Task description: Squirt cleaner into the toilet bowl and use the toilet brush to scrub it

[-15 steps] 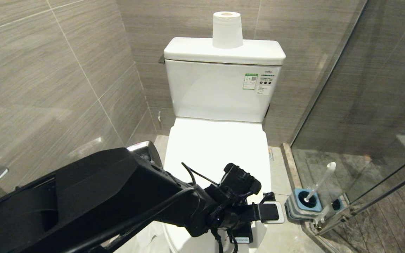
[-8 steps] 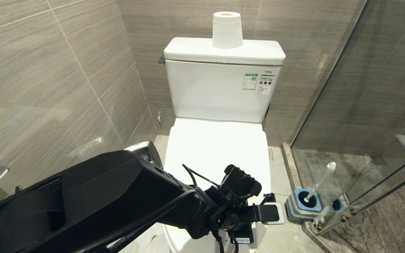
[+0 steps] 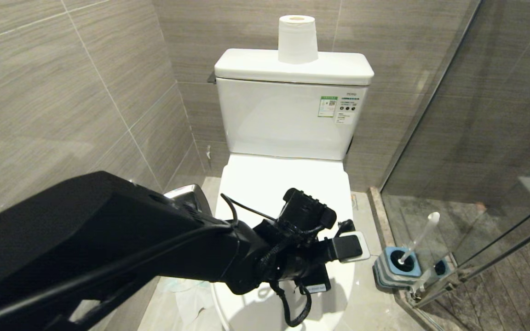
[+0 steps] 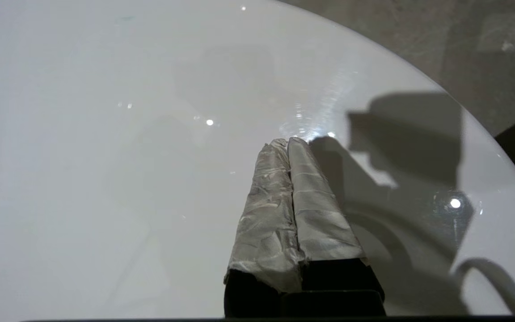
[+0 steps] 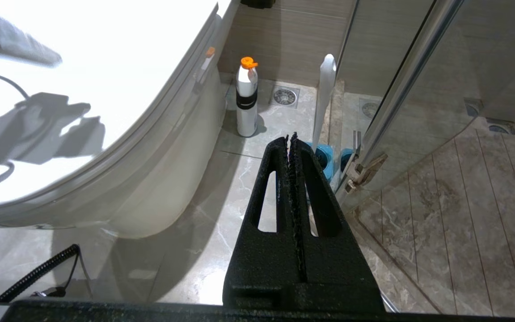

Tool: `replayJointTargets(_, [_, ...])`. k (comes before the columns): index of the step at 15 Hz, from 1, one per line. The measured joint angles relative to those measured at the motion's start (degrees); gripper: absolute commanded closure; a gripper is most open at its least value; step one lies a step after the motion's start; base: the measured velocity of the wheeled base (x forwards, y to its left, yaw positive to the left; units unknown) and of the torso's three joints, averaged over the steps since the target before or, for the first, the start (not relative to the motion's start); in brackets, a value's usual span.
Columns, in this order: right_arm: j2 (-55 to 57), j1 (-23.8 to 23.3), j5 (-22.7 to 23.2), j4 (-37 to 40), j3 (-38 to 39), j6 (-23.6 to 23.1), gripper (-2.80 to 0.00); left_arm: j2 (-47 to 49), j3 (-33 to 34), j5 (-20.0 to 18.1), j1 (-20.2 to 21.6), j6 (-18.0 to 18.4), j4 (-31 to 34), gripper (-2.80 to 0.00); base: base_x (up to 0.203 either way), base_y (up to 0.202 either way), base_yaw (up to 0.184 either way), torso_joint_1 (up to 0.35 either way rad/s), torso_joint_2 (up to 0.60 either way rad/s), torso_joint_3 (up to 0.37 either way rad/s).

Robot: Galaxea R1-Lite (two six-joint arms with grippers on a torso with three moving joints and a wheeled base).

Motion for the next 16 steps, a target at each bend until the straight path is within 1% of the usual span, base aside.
replayJointTargets(3, [0.0,0.0,0.0,0.0,0.0,0.0,0.00,-6.2,-0.8,3.5,1.4,-3.1,2.1,0.00,0.000,0.000,0.000,0.000,0.00,0.000])
replayJointTargets(6, [0.0,0.0,0.0,0.0,0.0,0.0,0.00,-12.9,-1.5,8.1,2.5,-7.7,3.0,0.00,0.000,0.000,0.000,0.000,0.00,0.000])
replayJointTargets(8, [0.0,0.0,0.0,0.0,0.0,0.0,0.00,-18.0,-1.6,10.1,3.8,-9.6,6.0,0.00,0.000,0.000,0.000,0.000,0.00,0.000])
replayJointTargets(12, [0.0,0.0,0.0,0.0,0.0,0.0,0.00,-30.4,-2.2,10.8,8.5,-12.4,17.1,0.00,0.000,0.000,0.000,0.000,0.00,0.000])
replayJointTargets(14, [0.0,0.0,0.0,0.0,0.0,0.0,0.00,-36.8,-3.5,10.2,12.5,-13.8,24.4,0.00,0.000,0.000,0.000,0.000,0.00,0.000])
replayJointTargets(16, [0.0,0.0,0.0,0.0,0.0,0.0,0.00,-42.9,-5.8,9.1,17.9,-17.4,33.1,0.00,0.000,0.000,0.000,0.000,0.00,0.000])
